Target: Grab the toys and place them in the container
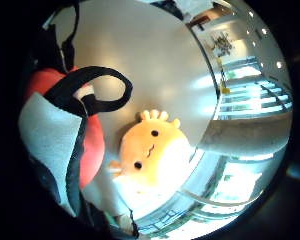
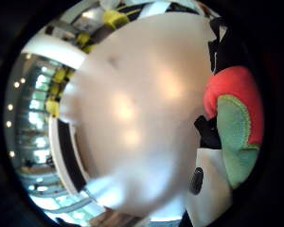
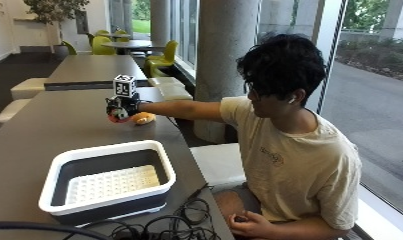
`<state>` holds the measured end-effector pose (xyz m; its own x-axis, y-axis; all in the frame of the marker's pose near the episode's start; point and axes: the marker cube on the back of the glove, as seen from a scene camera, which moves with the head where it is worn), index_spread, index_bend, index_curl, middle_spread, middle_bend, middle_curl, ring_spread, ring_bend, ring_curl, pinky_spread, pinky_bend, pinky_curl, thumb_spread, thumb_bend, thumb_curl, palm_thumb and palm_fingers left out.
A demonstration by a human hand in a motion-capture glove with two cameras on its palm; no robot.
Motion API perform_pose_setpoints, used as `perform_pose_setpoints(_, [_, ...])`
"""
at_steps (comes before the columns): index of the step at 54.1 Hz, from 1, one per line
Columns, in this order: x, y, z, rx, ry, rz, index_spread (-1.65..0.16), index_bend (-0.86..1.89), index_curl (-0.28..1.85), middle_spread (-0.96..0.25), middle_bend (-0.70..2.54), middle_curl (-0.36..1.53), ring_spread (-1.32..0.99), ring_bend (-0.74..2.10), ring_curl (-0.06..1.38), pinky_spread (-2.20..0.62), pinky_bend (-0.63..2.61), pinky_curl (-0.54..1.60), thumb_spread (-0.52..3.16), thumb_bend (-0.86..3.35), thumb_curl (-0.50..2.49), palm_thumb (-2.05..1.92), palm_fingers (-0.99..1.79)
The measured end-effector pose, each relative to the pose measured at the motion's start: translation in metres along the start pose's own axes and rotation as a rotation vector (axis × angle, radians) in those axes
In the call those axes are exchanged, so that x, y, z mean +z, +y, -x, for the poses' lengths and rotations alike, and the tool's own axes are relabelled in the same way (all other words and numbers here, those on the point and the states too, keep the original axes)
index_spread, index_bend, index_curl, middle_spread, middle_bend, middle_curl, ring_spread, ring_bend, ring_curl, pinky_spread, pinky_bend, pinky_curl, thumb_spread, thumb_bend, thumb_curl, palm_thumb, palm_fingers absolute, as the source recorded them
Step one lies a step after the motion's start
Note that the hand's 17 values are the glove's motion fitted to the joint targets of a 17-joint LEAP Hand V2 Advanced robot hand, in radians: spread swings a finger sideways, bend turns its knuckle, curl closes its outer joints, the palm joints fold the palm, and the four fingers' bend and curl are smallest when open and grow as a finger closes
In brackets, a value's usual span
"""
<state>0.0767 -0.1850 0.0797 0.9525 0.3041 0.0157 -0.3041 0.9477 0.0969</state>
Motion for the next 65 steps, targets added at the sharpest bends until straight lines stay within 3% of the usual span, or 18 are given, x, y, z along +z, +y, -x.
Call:
perform_pose_setpoints(10, [-0.051, 0.017, 0.026, -0.132, -0.075, -0.041, -0.34, 0.43, 0.36, -0.22, 0.29, 0.29, -0.33, 0.67, 0.44, -0.32, 1.0, 0.35, 1.3, 0.24, 0.68, 0.68, 0.69])
perform_pose_setpoints(14, [-0.06, 0.02, 0.011, -0.207, -0.214, -0.03, -0.34, 0.44, 0.39, -0.23, 0.3, 0.3, -0.35, 0.67, 0.45, -0.33, 1.0, 0.36, 1.26, 0.23, 0.72, 0.69, 0.69])
perform_pose_setpoints(18, [-0.085, 0.04, 0.054, -0.243, -0.379, -0.007, -0.34, 0.45, 0.41, -0.24, 0.31, 0.32, -0.37, 0.67, 0.46, -0.34, 1.0, 0.36, 1.23, 0.21, 0.76, 0.68, 0.69])
perform_pose_setpoints(25, [-0.135, 0.056, 0.077, -0.289, -0.027, -0.085, -0.35, 0.46, 0.46, -0.26, 0.31, 0.35, -0.39, 0.67, 0.48, -0.34, 1.0, 0.37, 1.17, 0.2, 0.82, 0.68, 0.68])
perform_pose_setpoints(31, [-0.16, 0.069, 0.136, -0.416, -0.088, -0.1, -0.35, 0.45, 0.5, -0.27, 0.31, 0.38, -0.4, 0.68, 0.49, -0.35, 1.01, 0.38, 1.14, 0.19, 0.87, 0.67, 0.68])
perform_pose_setpoints(46, [-0.195, 0.098, 0.247, -0.566, -0.129, -0.105, -0.36, 0.43, 0.61, -0.26, 0.29, 0.44, -0.4, 0.69, 0.54, -0.34, 1.05, 0.4, 1.07, 0.12, 0.95, 0.6, 0.62])
perform_pose_setpoints(58, [-0.205, 0.114, 0.3, -0.635, -0.204, -0.088, -0.36, 0.16, 0.64, -0.19, 0.21, 0.46, -0.32, 0.71, 0.57, -0.29, 1.18, 0.44, 1.22, 0.12, 0.94, 0.53, 0.33])
perform_pose_setpoints(65, [-0.207, 0.12, 0.317, -0.665, -0.233, -0.088, -0.36, 0.17, 0.62, -0.15, 0.19, 0.46, -0.26, 0.64, 0.54, -0.22, 1.19, 0.43, 1.33, 0.11, 0.9, 0.47, 0.22])
